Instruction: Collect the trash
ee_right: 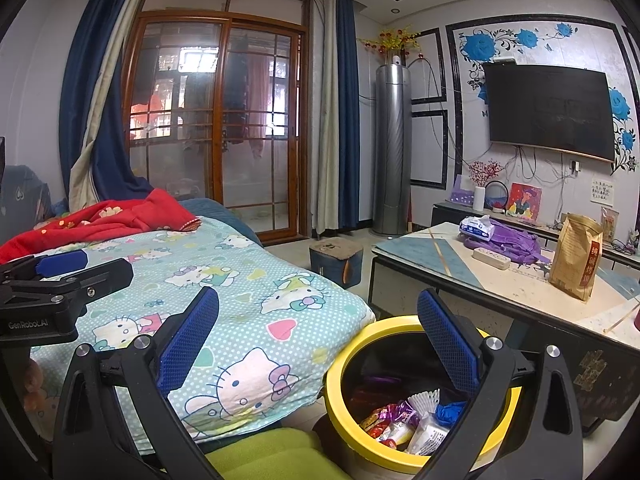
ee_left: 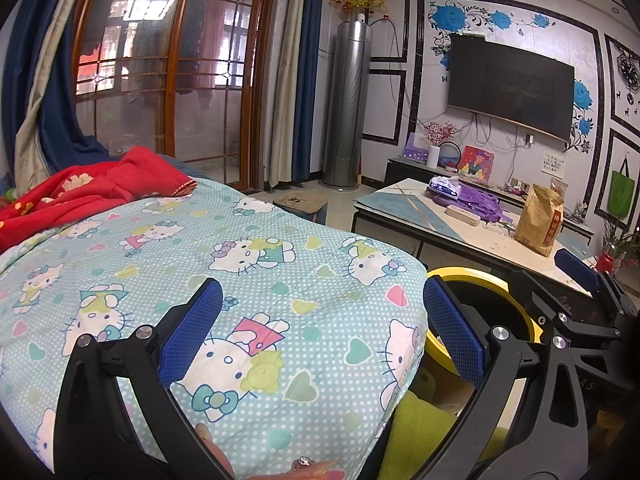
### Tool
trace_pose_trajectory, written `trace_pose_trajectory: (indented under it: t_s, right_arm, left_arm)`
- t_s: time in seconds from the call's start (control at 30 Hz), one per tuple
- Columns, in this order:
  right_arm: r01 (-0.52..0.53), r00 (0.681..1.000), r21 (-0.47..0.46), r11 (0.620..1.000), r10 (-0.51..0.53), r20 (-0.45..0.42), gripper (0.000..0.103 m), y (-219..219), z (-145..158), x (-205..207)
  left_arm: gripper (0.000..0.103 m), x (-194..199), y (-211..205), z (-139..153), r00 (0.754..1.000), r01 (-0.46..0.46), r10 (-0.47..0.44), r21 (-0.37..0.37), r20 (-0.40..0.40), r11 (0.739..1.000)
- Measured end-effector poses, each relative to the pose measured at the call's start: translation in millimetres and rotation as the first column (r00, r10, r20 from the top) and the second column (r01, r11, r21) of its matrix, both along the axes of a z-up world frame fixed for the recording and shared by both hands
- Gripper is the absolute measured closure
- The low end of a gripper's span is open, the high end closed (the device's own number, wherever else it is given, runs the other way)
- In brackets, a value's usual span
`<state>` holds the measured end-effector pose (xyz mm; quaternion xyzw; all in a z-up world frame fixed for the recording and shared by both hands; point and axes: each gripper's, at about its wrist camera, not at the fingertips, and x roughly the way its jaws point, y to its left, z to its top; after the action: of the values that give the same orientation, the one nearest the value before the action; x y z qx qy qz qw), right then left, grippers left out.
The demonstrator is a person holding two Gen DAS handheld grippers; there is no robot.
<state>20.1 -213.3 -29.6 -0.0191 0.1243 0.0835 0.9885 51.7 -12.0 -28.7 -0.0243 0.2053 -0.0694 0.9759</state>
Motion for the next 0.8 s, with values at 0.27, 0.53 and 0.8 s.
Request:
trace_pose_trajectory:
  t_s: [0.27, 0.53, 0.8]
  right_arm:
    - [0.001, 1.000, 0.001, 1.000, -0.001, -0.001, 0.006, 0, 0, 0]
    - [0.006, 1.000, -0.001, 1.000, -0.006, -0.004, 0.006, -1, -1, 0]
    - [0.014, 0.998, -0.018, 1.000, -0.015, -0.057, 0.006, 2, -2, 14]
  left_arm:
    - [0.011, 0, -1, 1, 1.000, 0.001, -0.001, -0.002, -0.001, 1.000]
    - [0.011, 1, -1, 0, 1.000, -0.003, 0.003, 0.004, -0.007, 1.000]
    - [0.011, 10, 3, 0, 0.997, -0.040, 0.040, -0.011, -0.060, 0.999]
